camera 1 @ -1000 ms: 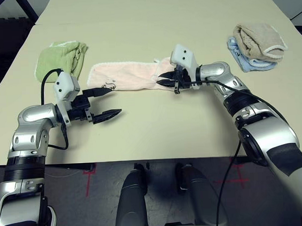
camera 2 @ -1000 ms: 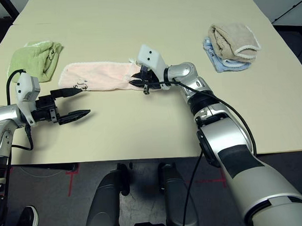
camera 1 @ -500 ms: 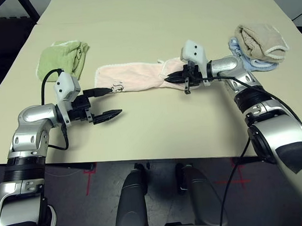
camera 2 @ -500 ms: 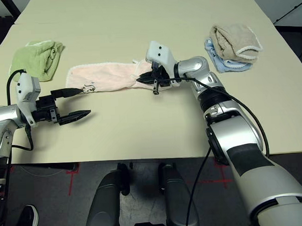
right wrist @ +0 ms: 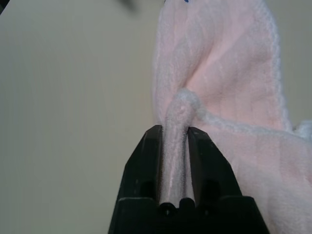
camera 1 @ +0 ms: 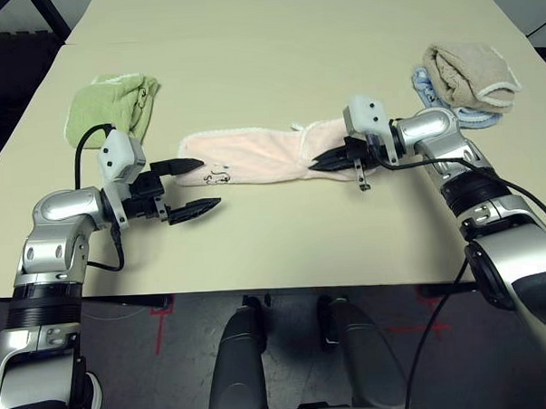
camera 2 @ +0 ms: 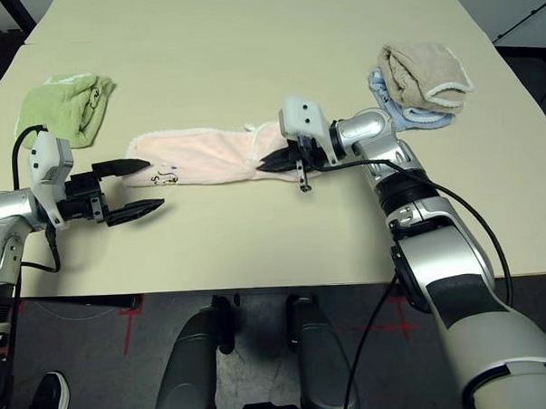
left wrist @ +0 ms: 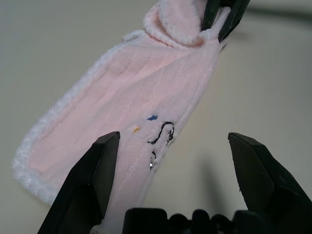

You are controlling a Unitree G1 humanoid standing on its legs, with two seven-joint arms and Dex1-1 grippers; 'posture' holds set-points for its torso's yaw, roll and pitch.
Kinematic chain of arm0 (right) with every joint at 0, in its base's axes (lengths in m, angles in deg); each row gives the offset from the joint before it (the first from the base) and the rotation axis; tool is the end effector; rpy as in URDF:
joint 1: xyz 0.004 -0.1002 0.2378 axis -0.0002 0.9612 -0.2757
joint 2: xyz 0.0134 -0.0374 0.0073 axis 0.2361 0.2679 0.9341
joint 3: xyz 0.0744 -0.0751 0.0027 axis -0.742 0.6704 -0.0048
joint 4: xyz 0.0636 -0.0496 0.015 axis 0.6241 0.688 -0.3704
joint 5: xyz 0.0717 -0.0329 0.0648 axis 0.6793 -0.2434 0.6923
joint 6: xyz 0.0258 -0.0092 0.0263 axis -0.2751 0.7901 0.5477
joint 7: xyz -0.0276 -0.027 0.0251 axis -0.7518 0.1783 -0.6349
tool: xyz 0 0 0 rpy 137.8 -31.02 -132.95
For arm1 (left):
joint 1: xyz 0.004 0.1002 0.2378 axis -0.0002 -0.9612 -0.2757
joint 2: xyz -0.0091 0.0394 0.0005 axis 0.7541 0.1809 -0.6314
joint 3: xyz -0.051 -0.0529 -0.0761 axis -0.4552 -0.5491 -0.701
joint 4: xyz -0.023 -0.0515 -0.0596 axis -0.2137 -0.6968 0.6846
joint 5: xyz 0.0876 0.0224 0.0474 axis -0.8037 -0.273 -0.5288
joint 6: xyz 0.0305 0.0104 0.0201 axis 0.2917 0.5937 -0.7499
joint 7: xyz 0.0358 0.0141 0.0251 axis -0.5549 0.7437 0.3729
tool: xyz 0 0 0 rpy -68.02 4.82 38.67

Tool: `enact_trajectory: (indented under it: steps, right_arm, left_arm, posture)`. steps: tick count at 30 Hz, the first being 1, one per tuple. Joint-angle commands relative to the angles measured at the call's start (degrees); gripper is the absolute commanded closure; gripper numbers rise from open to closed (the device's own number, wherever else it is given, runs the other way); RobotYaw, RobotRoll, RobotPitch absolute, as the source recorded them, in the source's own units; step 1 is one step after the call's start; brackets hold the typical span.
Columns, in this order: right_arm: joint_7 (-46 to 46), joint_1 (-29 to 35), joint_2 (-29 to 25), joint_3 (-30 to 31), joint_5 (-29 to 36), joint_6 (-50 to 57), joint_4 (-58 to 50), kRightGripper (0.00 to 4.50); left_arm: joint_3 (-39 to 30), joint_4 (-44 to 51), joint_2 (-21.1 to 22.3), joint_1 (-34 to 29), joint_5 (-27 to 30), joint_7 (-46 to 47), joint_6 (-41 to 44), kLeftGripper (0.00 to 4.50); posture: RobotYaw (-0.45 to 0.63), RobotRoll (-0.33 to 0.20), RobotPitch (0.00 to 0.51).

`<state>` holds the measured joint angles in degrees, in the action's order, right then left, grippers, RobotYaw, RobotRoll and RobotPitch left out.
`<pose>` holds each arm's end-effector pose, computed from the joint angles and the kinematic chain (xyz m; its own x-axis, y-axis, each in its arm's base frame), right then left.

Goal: Fold the towel and set it aside.

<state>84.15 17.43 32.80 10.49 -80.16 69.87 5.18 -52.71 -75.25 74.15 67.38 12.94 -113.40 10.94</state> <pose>0.3623 -0.1726 0.2026 0.1471 0.8913 -0.4288 -0.8981 -0.0613 -0.4356 0.2709 0.3000 0.1828 0.5062 -0.8363 -0.2107 0.8490 0.4402 0.2923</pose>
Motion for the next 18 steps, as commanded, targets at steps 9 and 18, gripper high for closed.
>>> enact_trajectory:
  steps: [9,18]
  right_arm:
    - [6.79,-0.91,-2.37,-10.07,12.27,7.62,3.28,0.01]
    - [11.37,2.21,-10.24,-11.35,17.99,-7.21,13.53,0.01]
  left_arm:
    - [0.56,-0.94,0.72,0.17,-0.23,-0.85,-0.10,0.00]
    - [-0.13,-4.79,1.33,-0.17,-0.96,-0.59,-0.99,0.00]
  posture:
    - [-0.02,0.000,0.203]
    - [-0.03,0.000,0.229]
